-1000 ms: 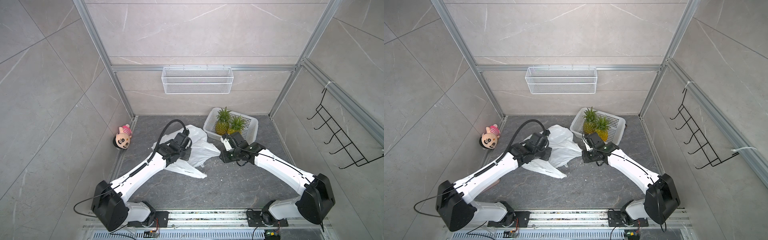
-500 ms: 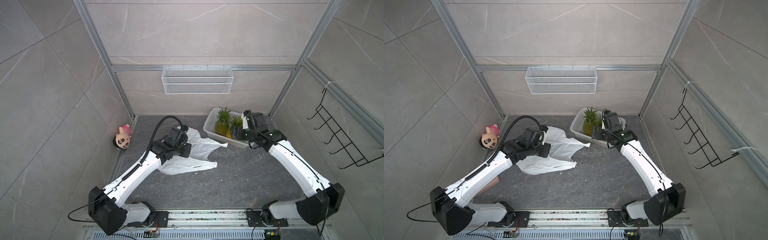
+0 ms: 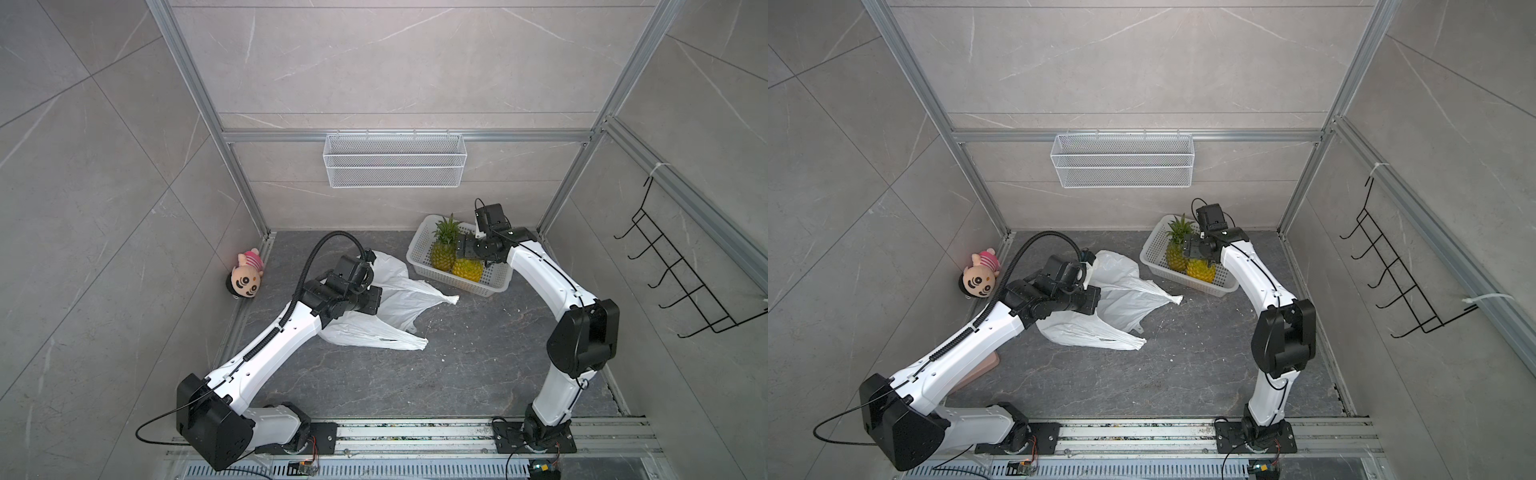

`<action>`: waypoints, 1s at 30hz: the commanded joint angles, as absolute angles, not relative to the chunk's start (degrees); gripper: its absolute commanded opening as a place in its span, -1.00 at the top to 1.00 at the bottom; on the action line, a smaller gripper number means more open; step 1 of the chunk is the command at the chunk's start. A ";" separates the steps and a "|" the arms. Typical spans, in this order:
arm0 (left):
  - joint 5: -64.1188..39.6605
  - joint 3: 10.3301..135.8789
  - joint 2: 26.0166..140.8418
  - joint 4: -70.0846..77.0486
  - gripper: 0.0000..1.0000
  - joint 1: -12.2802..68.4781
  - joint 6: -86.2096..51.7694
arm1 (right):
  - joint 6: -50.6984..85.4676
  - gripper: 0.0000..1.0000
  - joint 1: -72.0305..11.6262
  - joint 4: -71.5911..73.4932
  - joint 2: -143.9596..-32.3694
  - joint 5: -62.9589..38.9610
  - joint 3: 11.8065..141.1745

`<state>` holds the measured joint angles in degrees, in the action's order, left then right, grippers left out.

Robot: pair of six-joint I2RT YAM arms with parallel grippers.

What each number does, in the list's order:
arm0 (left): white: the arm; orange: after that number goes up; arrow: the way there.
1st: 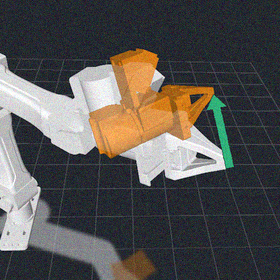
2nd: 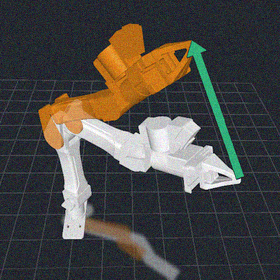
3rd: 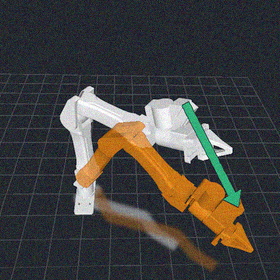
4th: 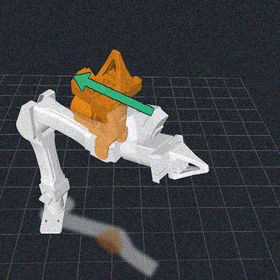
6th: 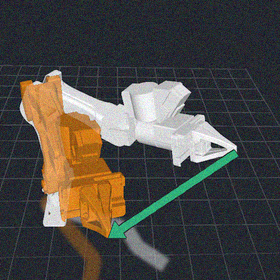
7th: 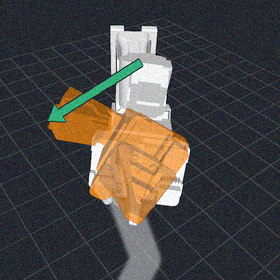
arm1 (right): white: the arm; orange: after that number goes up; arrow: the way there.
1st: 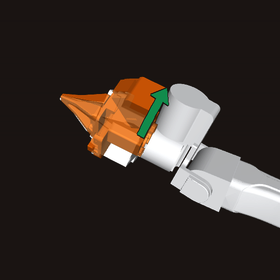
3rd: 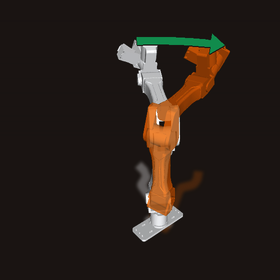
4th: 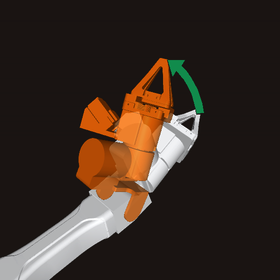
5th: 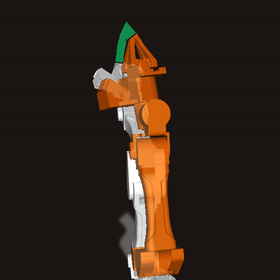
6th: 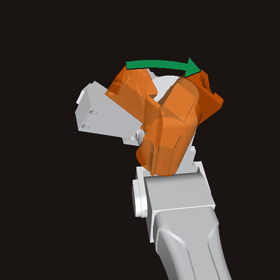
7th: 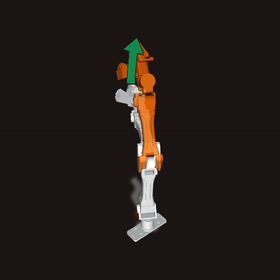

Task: Place the pineapple into a plastic bag & tie a knot
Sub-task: Pick up the pineapple from the basket, then place the pineapple in the plastic bag.

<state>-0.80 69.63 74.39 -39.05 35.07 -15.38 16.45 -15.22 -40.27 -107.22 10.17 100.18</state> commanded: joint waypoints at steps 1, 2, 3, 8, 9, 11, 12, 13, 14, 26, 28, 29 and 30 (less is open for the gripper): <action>-2.81 69.70 72.64 -39.81 1.00 34.61 -14.89 | 15.91 -0.85 -14.87 -40.51 -110.91 16.02 103.20; -2.93 69.78 72.51 -39.81 1.00 34.50 -14.90 | 16.16 -0.78 -14.68 -40.63 -111.89 16.08 103.92; -3.07 69.86 72.60 -39.84 1.00 34.44 -15.03 | 16.27 -0.67 -14.46 -40.69 -112.76 15.76 104.53; -3.68 70.22 72.60 -40.25 1.00 33.93 -15.33 | 16.13 0.06 -13.90 -40.31 -113.76 15.31 104.47; -3.91 70.22 72.57 -40.25 1.00 33.93 -15.46 | 15.92 0.26 -13.84 -39.58 -113.25 16.45 103.81; -4.34 70.31 72.51 -40.16 1.00 33.66 -15.63 | 15.61 0.63 -13.30 -37.61 -111.61 18.24 102.10; -4.72 70.31 72.56 -40.17 1.00 33.56 -15.77 | 14.95 0.83 -12.94 -36.17 -110.31 18.19 101.21; -5.28 70.31 72.51 -40.09 1.00 33.37 -15.84 | 14.18 1.00 -12.71 -35.17 -109.00 18.28 100.59; -5.68 70.39 72.52 -40.08 1.00 33.35 -15.94 | 13.14 1.00 -12.66 -34.60 -107.57 18.37 100.31; -7.48 72.92 73.72 -40.12 1.00 33.17 -18.47 | 9.80 1.00 -13.15 -36.95 -80.60 -1.62 96.65; -7.24 73.50 74.32 -39.99 1.00 33.15 -19.53 | 11.18 1.00 -13.54 -37.93 -76.61 -7.96 95.85; -6.98 73.96 74.73 -39.90 1.00 33.18 -20.17 | 11.82 1.00 -14.20 -38.31 -74.76 -10.63 95.27; -6.96 74.42 75.16 -39.97 1.00 33.18 -20.64 | 12.14 1.00 -15.12 -38.25 -73.13 -12.78 94.51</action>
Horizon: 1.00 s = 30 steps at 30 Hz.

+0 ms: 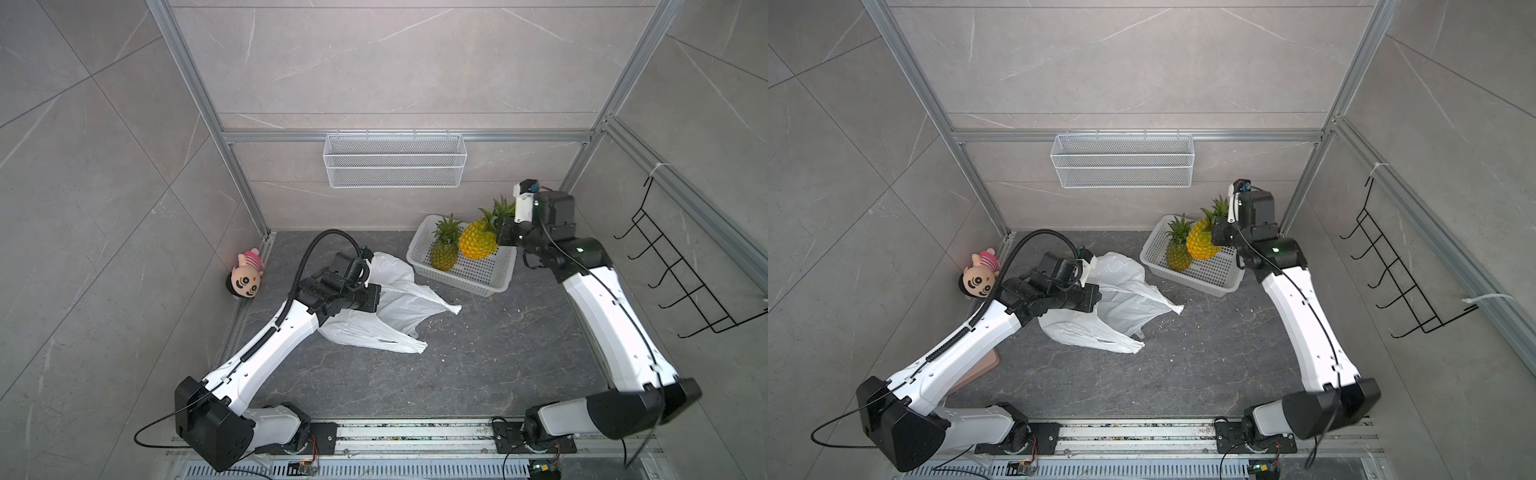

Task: Place the pineapple into a plastic bag & tie a knot
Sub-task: Place the pineapple in the plastic bag.

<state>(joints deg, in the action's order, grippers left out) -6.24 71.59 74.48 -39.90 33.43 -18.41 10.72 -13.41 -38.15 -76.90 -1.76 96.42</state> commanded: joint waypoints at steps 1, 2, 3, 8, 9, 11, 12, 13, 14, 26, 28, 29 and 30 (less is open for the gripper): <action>-7.02 74.97 75.68 -39.99 1.00 33.22 -21.21 | 12.49 1.00 -16.54 -38.07 -71.48 -14.50 93.62; -7.08 75.51 76.21 -40.00 1.00 33.22 -21.73 | 12.70 1.00 -18.42 -38.06 -70.00 -15.80 92.79; -7.04 76.03 76.66 -40.07 1.00 33.22 -22.14 | 12.75 1.00 -19.89 -37.83 -69.07 -16.58 92.14; -7.77 78.53 78.37 -40.25 1.00 33.22 -24.13 | 13.79 1.00 -30.15 -35.02 -66.86 -15.43 87.20; -8.19 78.94 78.56 -40.34 1.00 33.20 -24.33 | 13.82 1.00 -31.42 -33.87 -66.73 -14.46 85.92; -9.05 79.53 78.57 -40.34 1.00 33.21 -24.99 | 13.08 1.00 -34.02 -31.29 -67.34 -12.35 83.07; -9.49 79.67 78.42 -40.26 1.00 33.21 -25.25 | 12.65 1.00 -35.02 -30.07 -67.74 -11.17 81.99; -10.25 79.72 78.19 -40.10 1.00 33.18 -25.43 | 11.76 1.00 -36.41 -28.79 -68.58 -9.09 81.09; -11.09 79.80 77.93 -39.78 1.00 33.22 -25.70 | 10.55 1.00 -37.41 -27.12 -69.16 -7.36 79.87; -20.83 78.87 73.65 -32.22 1.00 33.13 -32.65 | 16.00 1.00 -41.48 -1.99 -72.91 -13.00 70.31; -21.39 77.56 72.36 -30.51 1.00 32.58 -33.61 | 17.25 1.00 -41.90 1.05 -73.73 -13.41 66.57; -21.51 76.64 71.72 -29.96 1.00 31.95 -33.97 | 17.25 1.00 -41.92 2.21 -74.24 -12.36 64.31; -21.88 75.56 71.18 -29.44 1.00 31.37 -34.09 | 16.95 1.00 -41.91 2.79 -74.69 -10.68 62.66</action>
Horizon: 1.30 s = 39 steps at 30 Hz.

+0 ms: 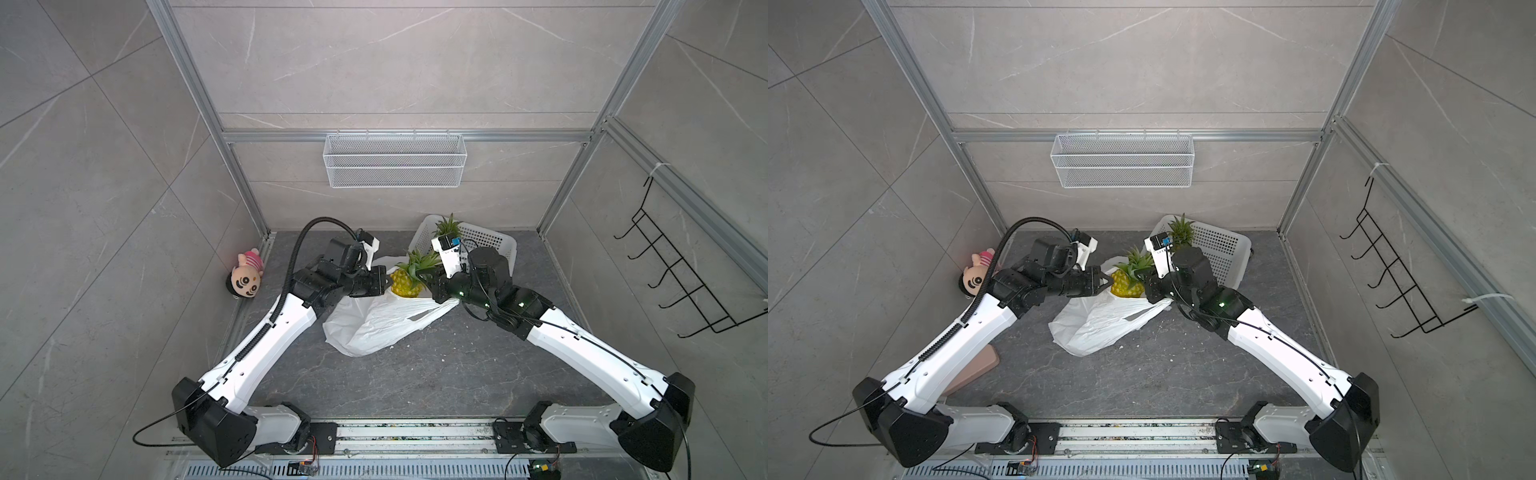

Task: Place the pineapple into a plastic bag & tie a knot
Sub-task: Place the pineapple in the plastic bag, then pick up the pineapple from the basket.

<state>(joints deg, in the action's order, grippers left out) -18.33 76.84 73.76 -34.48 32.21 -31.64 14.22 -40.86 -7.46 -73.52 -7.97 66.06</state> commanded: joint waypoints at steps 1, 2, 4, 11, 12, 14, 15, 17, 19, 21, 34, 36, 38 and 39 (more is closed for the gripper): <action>-22.50 74.10 70.54 -28.83 1.00 30.62 -34.10 | 15.97 1.00 -41.96 3.24 -75.24 -8.13 60.85; -23.21 72.33 70.05 -28.30 1.00 29.98 -34.08 | 14.68 1.00 -41.97 3.25 -75.84 -5.27 59.72; -25.73 68.75 69.49 -26.90 1.00 28.54 -33.99 | 12.07 1.00 -41.99 1.90 -77.39 0.08 59.19; -28.36 59.85 69.16 -25.43 1.00 25.38 -31.82 | 6.06 1.00 -42.00 -1.58 -83.48 6.28 61.33; -28.41 59.26 69.21 -25.33 1.00 24.97 -31.44 | 6.00 1.00 -42.01 -2.02 -84.38 5.63 61.70; -28.58 58.53 69.21 -25.71 1.00 24.70 -29.69 | 5.50 1.00 -42.18 -3.60 -86.61 4.04 62.70; -28.44 58.40 69.17 -26.06 1.00 24.61 -29.17 | 5.56 1.00 -42.19 -4.15 -87.48 3.54 63.11; -28.35 58.50 69.20 -27.09 1.00 24.44 -27.67 | 5.57 0.43 -42.23 -7.33 -88.99 1.51 65.08; -28.44 58.51 69.22 -27.82 1.00 24.22 -26.56 | 6.39 -0.16 -42.19 -11.37 -88.78 0.18 68.13; -28.38 58.45 69.15 -28.74 1.00 24.17 -25.32 | 7.97 -0.33 -42.19 -14.16 -86.71 -0.30 70.56; -29.18 58.13 70.28 -30.88 1.00 23.75 -18.43 | 19.32 -0.73 -34.29 -31.88 -84.83 12.16 86.19; -29.42 58.26 70.49 -31.14 1.00 23.74 -18.37 | 20.25 -0.89 -30.56 -34.23 -88.49 13.25 89.60; -29.62 58.59 70.90 -31.53 1.00 23.78 -18.07 | 20.75 -0.97 -27.05 -35.20 -92.64 13.94 93.34; -29.61 58.67 71.08 -31.72 1.00 23.75 -18.08 | 20.55 -0.97 -25.85 -35.31 -94.59 13.72 95.01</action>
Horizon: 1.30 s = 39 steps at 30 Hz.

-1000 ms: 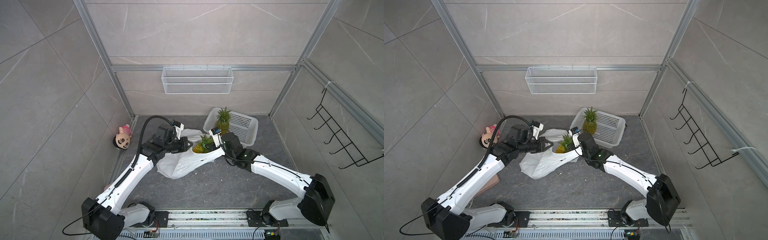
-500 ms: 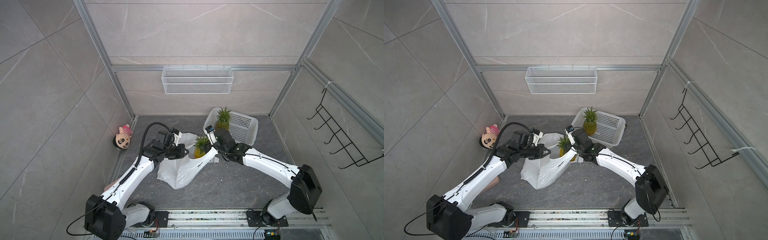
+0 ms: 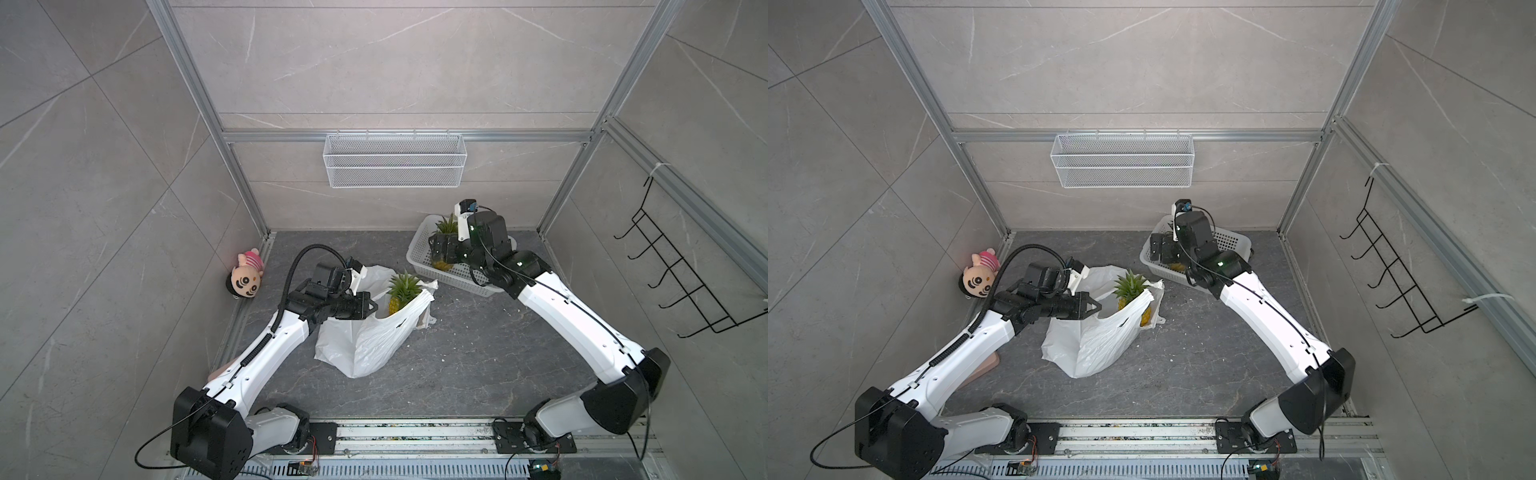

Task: Place the pineapple into a plastic bag & tie a knot
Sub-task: Pick up the pineapple from the basket.

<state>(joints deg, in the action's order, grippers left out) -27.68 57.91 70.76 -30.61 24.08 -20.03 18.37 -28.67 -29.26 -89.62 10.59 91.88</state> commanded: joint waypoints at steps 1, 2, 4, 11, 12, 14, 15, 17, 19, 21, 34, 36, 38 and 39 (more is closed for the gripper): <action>-29.64 58.87 71.22 -31.83 1.00 23.82 -18.04 | 20.03 -0.97 -25.01 -35.63 -96.98 14.39 97.12; -29.83 59.00 71.19 -31.91 1.00 23.81 -18.05 | 19.44 -0.97 -24.36 -36.13 -99.51 14.51 99.51; -29.81 59.07 71.28 -32.01 1.00 23.81 -17.97 | 18.05 -0.97 -23.44 -36.69 -104.76 13.77 104.26; -30.06 59.38 71.76 -32.52 1.00 23.82 -17.75 | 15.57 -0.97 -21.86 -38.03 -120.59 13.81 120.54; -30.08 59.37 71.72 -32.53 1.00 23.82 -17.74 | 16.24 -0.97 -21.76 -38.62 -122.07 15.48 121.97; -30.12 59.38 71.85 -32.54 1.00 23.81 -17.75 | 17.49 -0.98 -21.45 -38.24 -124.92 18.54 123.46; -30.15 59.35 71.94 -32.57 1.00 23.81 -17.69 | 17.89 -0.98 -21.28 -37.99 -126.10 18.88 123.85; -30.19 59.30 71.88 -32.52 1.00 23.79 -17.72 | 18.32 -0.97 -20.83 -38.18 -128.84 18.53 126.02; -30.15 59.30 71.90 -32.52 1.00 23.82 -17.58 | 18.28 -0.95 -20.60 -39.25 -131.91 17.85 129.32; -30.17 59.35 72.07 -32.65 1.00 23.82 -17.48 | 18.16 -0.89 -20.57 -41.62 -135.63 17.89 134.35; -29.09 59.89 70.67 -34.18 1.00 23.82 -16.63 | 15.34 1.00 -20.56 -38.55 -127.17 16.35 129.12; -27.16 60.12 69.80 -35.10 0.71 23.82 -16.31 | 14.97 1.00 -20.35 -37.05 -122.45 16.34 126.30; -24.30 60.48 68.43 -36.06 0.21 23.82 -16.18 | 15.03 1.00 -20.08 -35.95 -118.30 16.31 124.04; -22.27 60.70 67.44 -36.32 0.03 23.82 -16.24 | 14.95 1.00 -19.94 -35.44 -115.97 15.82 122.85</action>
<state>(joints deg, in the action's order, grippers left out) -26.59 58.08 70.91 -34.33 24.08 -17.58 15.81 -20.23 -40.21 -125.84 16.05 124.01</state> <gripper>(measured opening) 0.422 0.204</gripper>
